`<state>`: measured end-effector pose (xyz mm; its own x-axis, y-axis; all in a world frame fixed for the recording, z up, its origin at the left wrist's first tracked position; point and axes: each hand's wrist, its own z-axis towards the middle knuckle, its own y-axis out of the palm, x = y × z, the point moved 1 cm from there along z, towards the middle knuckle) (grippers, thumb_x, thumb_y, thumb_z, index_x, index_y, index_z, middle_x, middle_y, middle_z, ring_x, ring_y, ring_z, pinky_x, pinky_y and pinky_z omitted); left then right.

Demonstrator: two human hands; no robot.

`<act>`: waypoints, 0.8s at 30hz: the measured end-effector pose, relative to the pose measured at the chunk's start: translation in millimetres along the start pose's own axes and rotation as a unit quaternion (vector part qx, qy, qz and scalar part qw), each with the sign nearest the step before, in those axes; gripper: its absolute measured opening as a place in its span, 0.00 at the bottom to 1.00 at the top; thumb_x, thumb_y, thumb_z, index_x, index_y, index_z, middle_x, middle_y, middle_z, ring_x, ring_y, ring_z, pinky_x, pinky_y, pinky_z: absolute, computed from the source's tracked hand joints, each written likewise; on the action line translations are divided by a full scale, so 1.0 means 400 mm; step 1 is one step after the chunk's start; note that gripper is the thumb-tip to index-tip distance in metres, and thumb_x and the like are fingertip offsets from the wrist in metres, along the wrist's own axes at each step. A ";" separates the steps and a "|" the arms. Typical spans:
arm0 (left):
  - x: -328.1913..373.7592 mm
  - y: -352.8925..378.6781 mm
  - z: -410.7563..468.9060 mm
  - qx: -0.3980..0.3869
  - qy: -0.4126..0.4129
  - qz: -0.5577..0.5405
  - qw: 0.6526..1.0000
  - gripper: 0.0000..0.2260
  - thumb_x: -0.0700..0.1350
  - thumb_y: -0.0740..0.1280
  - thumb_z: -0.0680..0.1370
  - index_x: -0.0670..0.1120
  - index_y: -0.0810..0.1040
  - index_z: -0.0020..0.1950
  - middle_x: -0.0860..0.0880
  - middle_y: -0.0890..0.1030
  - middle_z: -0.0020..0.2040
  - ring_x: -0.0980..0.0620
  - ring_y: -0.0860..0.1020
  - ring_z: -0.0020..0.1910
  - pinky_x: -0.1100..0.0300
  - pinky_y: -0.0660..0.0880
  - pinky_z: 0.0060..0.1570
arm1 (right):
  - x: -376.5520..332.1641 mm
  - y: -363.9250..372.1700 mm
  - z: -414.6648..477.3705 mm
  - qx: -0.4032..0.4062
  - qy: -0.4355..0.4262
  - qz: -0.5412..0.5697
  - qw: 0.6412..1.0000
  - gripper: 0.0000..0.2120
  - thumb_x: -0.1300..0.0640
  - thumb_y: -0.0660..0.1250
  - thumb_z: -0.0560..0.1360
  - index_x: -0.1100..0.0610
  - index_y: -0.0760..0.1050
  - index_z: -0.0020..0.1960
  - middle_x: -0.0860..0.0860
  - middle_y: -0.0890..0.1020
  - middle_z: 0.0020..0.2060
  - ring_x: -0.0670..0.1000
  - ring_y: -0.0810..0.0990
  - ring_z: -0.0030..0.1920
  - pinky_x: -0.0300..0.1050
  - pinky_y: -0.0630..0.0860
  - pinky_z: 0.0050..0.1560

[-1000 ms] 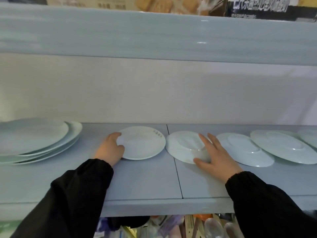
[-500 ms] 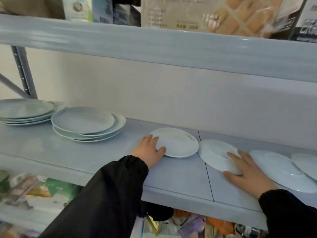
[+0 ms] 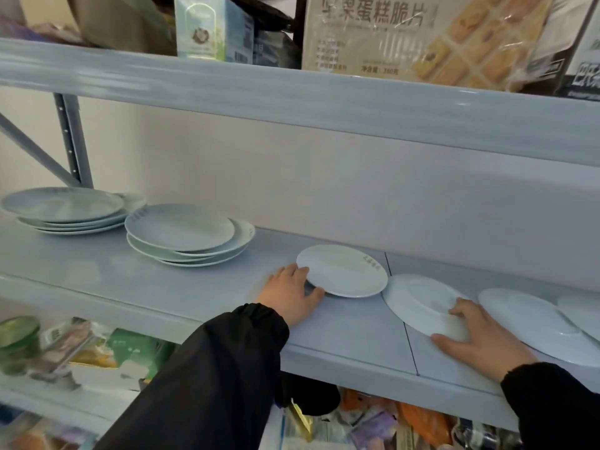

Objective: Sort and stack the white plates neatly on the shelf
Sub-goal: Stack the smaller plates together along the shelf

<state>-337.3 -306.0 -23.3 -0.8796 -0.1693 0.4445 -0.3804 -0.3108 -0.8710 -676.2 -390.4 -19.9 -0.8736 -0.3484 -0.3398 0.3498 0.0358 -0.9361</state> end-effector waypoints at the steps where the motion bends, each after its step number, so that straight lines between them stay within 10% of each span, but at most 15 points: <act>1: 0.000 0.001 0.000 0.002 0.000 0.001 1.000 0.28 0.59 0.57 0.80 0.47 0.61 0.77 0.46 0.62 0.76 0.45 0.61 0.74 0.53 0.58 0.71 | -0.005 0.000 -0.009 -0.001 0.000 -0.002 1.000 0.35 0.26 0.65 0.61 0.43 0.62 0.60 0.49 0.69 0.66 0.51 0.73 0.58 0.45 0.69 0.58; 10: -0.019 0.008 0.012 0.004 0.014 -0.024 1.000 0.26 0.58 0.55 0.80 0.47 0.64 0.75 0.47 0.67 0.73 0.47 0.63 0.72 0.53 0.58 0.70 | -0.120 -0.018 -0.121 -0.074 -0.018 -0.023 0.997 0.52 0.17 0.59 0.49 0.43 0.55 0.66 0.39 0.62 0.65 0.43 0.69 0.61 0.39 0.68 0.58; 24: -0.146 -0.039 0.078 -0.058 0.076 -0.094 0.991 0.25 0.54 0.60 0.79 0.48 0.65 0.75 0.48 0.66 0.74 0.48 0.66 0.72 0.54 0.63 0.71 | -0.247 0.034 -0.241 0.003 -0.073 -0.036 0.997 0.36 0.29 0.72 0.56 0.43 0.62 0.55 0.28 0.59 0.64 0.36 0.66 0.63 0.34 0.67 0.61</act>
<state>-271.2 -320.4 -29.3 -0.8193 0.0270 0.5728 -0.5645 -0.2128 -0.7975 -617.9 -265.1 -7.8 -0.8382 -0.4824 -0.2545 0.2899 0.0012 -0.9571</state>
